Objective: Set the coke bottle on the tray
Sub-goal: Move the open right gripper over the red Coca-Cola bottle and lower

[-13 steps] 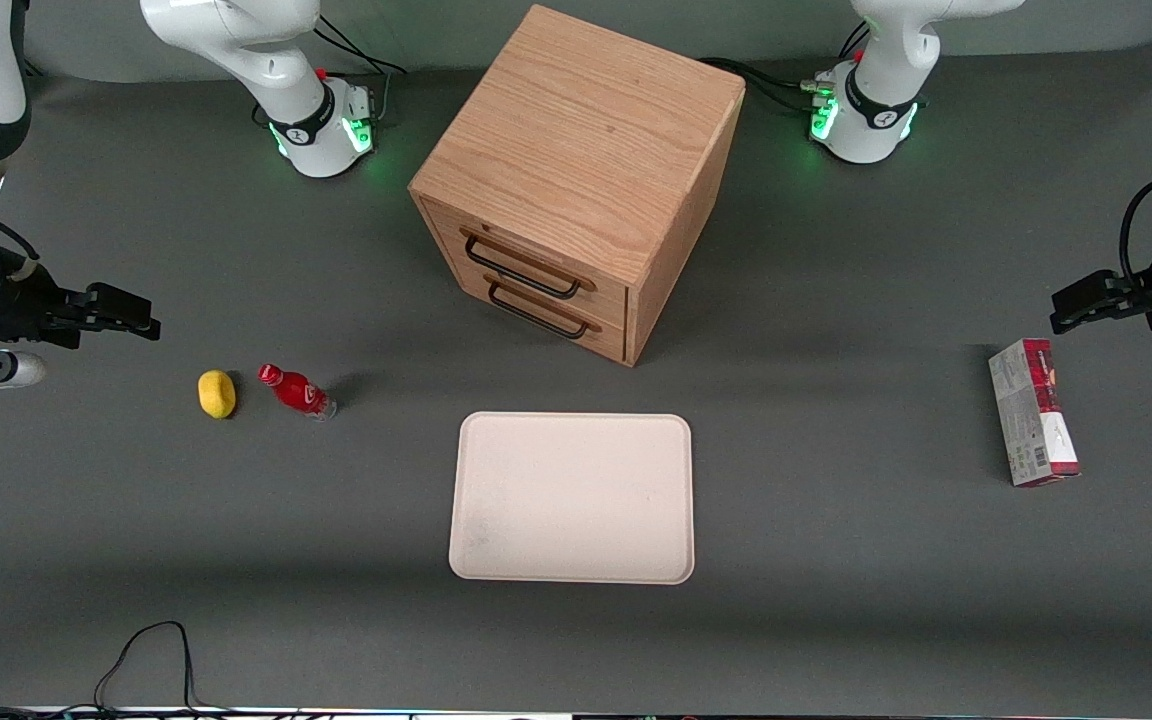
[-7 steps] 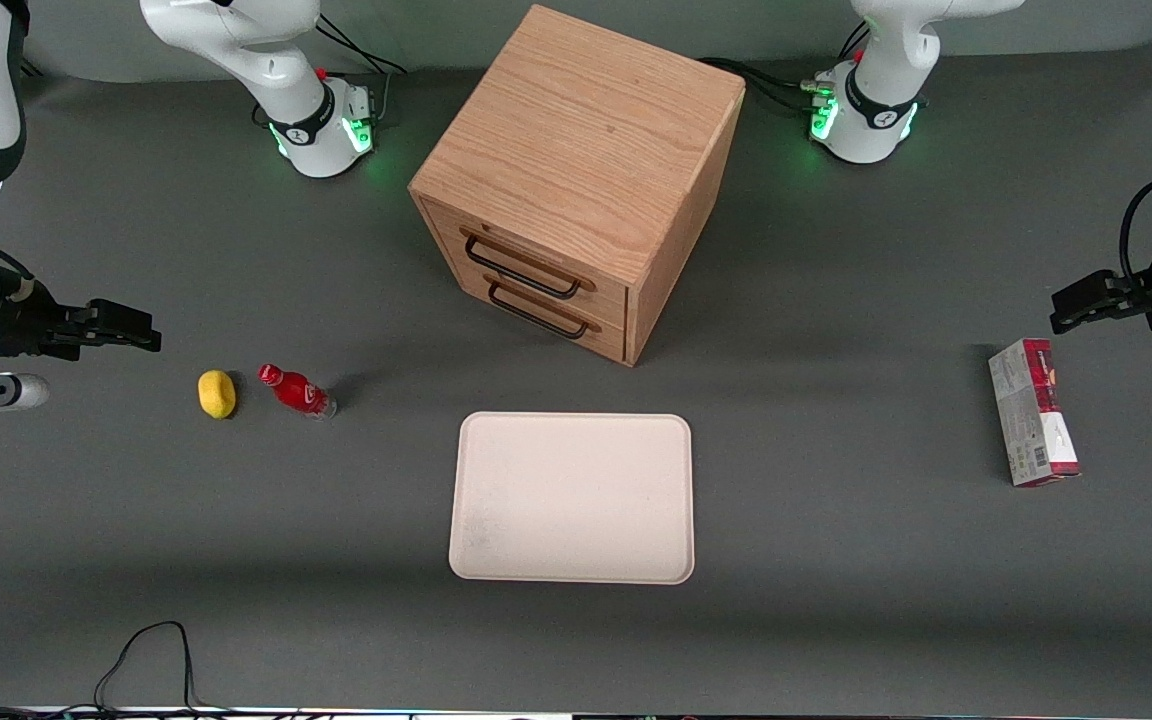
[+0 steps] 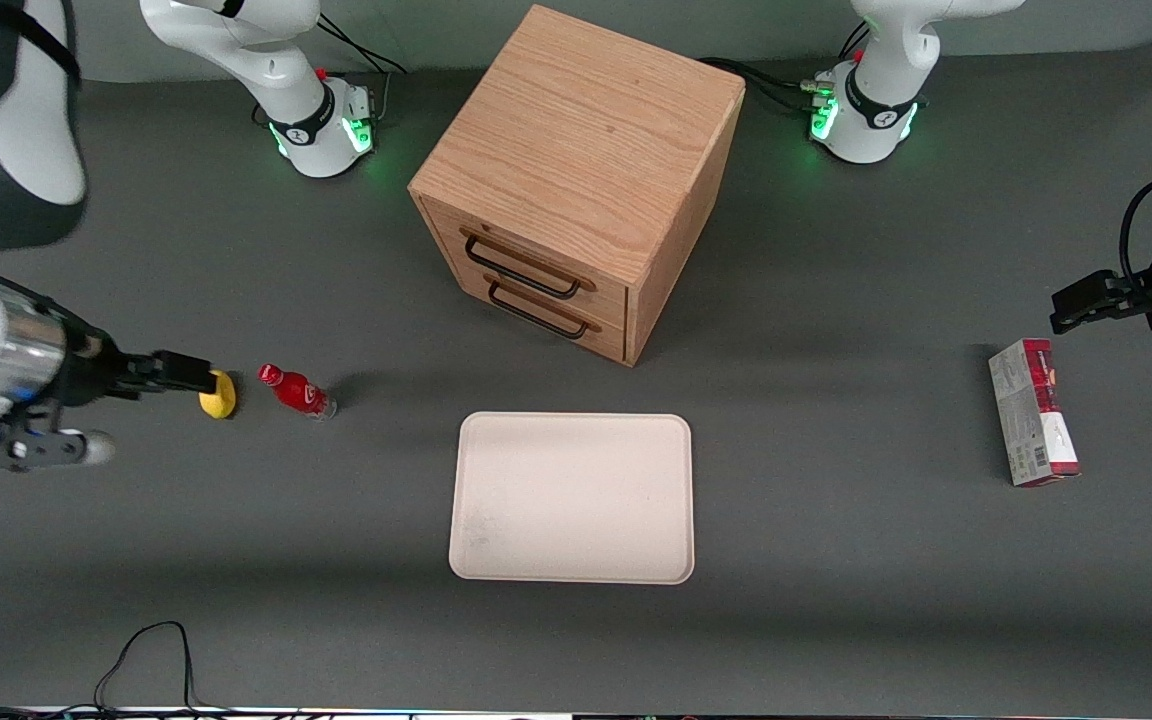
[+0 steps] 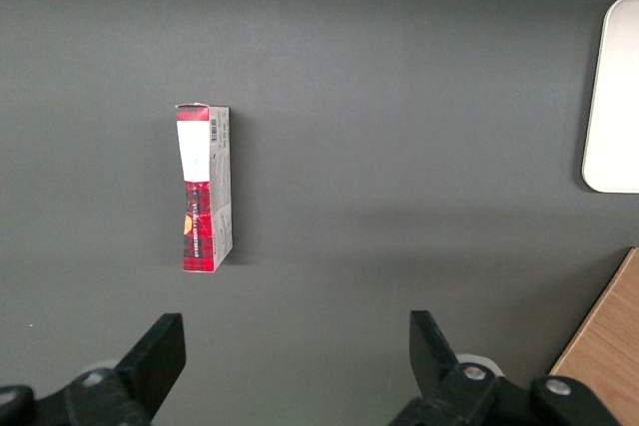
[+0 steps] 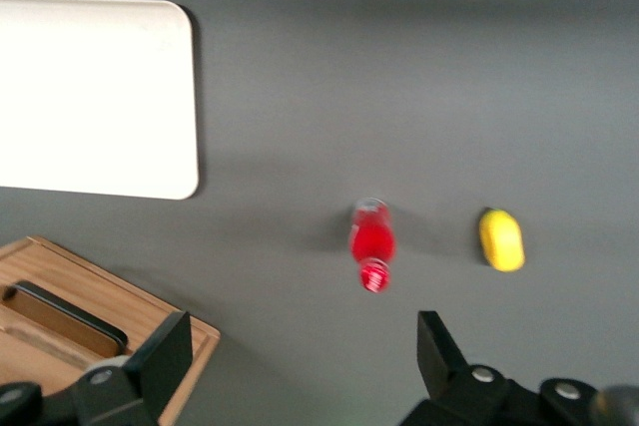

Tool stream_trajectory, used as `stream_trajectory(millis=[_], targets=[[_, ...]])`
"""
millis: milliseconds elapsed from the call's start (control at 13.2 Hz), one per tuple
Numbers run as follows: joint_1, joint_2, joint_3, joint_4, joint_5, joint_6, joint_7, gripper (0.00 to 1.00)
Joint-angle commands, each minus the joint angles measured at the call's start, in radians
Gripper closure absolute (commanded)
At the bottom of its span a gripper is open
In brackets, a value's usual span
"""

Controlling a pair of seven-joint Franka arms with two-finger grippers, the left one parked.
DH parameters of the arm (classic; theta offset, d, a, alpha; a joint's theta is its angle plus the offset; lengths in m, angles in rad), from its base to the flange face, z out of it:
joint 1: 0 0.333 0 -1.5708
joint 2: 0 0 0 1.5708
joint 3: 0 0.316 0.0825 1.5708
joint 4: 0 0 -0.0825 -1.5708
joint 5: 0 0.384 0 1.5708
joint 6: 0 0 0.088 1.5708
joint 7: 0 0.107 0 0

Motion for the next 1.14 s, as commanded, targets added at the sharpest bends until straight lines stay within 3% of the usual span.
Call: stream_trajectory(millis=[0, 303, 607, 834, 1062], targets=[[0.004, 0.058, 0.003, 0.098, -0.021, -0.042, 0.027, 0.0], [-0.001, 0.051, 0.004, 0.072, -0.034, -0.04, 0.023, 0.0], [0.004, -0.021, -0.002, -0.093, -0.044, -0.022, -0.013, 0.0], [0.007, -0.09, -0.002, -0.285, -0.08, 0.097, -0.07, 0.0], [0.008, -0.193, -0.006, -0.553, -0.083, 0.315, -0.095, 0.0]])
